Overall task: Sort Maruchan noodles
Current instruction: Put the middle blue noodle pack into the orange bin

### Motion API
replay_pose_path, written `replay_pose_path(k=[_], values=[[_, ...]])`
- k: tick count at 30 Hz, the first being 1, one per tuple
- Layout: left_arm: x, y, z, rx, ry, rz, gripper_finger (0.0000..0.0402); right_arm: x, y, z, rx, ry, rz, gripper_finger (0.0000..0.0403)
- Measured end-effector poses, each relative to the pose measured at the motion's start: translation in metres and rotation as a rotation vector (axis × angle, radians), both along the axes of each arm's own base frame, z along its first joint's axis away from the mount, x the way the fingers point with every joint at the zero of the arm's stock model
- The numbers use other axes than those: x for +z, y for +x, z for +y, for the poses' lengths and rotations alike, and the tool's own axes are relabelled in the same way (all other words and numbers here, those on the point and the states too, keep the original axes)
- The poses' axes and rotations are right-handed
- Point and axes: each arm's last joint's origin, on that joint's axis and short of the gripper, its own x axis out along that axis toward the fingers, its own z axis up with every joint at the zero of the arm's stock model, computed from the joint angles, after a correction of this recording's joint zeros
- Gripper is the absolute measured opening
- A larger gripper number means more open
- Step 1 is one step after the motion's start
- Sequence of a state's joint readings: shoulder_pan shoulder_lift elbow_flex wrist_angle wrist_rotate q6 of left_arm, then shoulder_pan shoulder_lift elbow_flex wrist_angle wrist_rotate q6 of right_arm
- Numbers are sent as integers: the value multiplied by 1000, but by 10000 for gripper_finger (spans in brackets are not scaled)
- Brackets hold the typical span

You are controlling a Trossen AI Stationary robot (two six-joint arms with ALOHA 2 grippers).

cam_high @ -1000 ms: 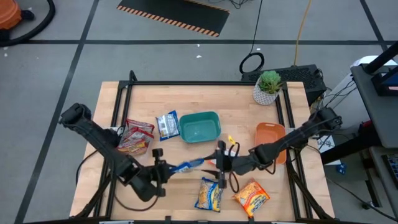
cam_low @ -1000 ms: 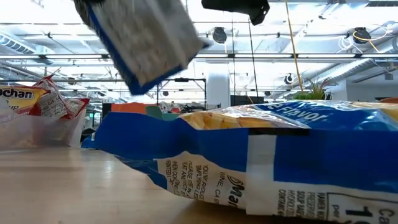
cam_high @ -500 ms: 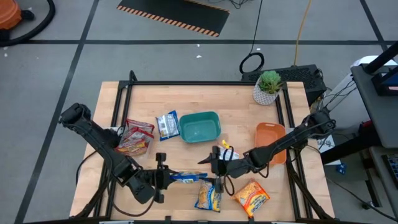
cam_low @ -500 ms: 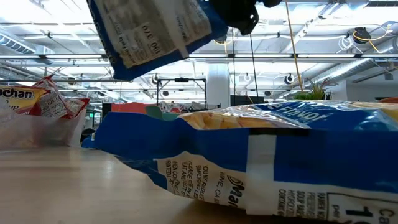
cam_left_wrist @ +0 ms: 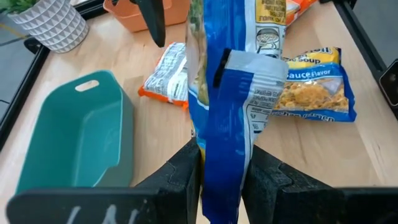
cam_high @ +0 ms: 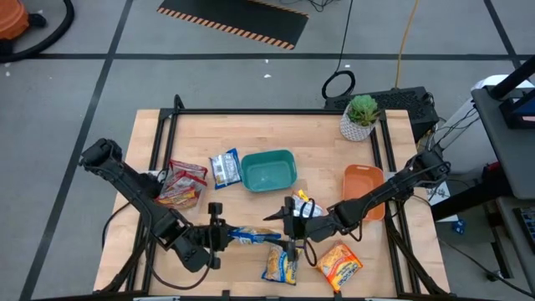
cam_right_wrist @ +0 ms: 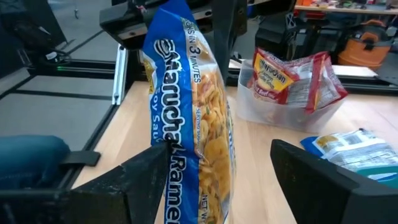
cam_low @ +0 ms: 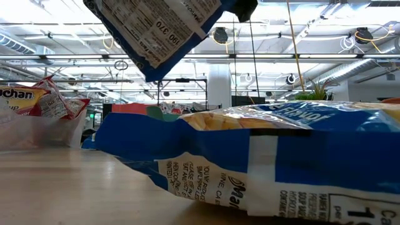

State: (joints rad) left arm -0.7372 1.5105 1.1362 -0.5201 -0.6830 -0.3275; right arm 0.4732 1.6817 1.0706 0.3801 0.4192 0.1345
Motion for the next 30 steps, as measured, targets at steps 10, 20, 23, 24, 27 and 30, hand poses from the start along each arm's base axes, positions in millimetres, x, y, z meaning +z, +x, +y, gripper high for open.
replay_pose_path(k=[10,20,23,24,27,30], values=[[0,0,2,38,30,-21,97,0,0,0,-8,13,1,312],[-4,1,13,122,16,17,97,-2,-1,-3,-102,13,14,313],[-4,2,13,128,13,17,97,-5,-1,-5,-134,-21,33,310],[-4,1,13,128,13,17,97,-5,-2,-6,-137,-26,41,310],[-4,1,13,121,7,25,97,-7,-1,-8,-143,-11,63,309],[-6,0,12,91,-24,68,97,-8,0,-11,-144,25,74,309]])
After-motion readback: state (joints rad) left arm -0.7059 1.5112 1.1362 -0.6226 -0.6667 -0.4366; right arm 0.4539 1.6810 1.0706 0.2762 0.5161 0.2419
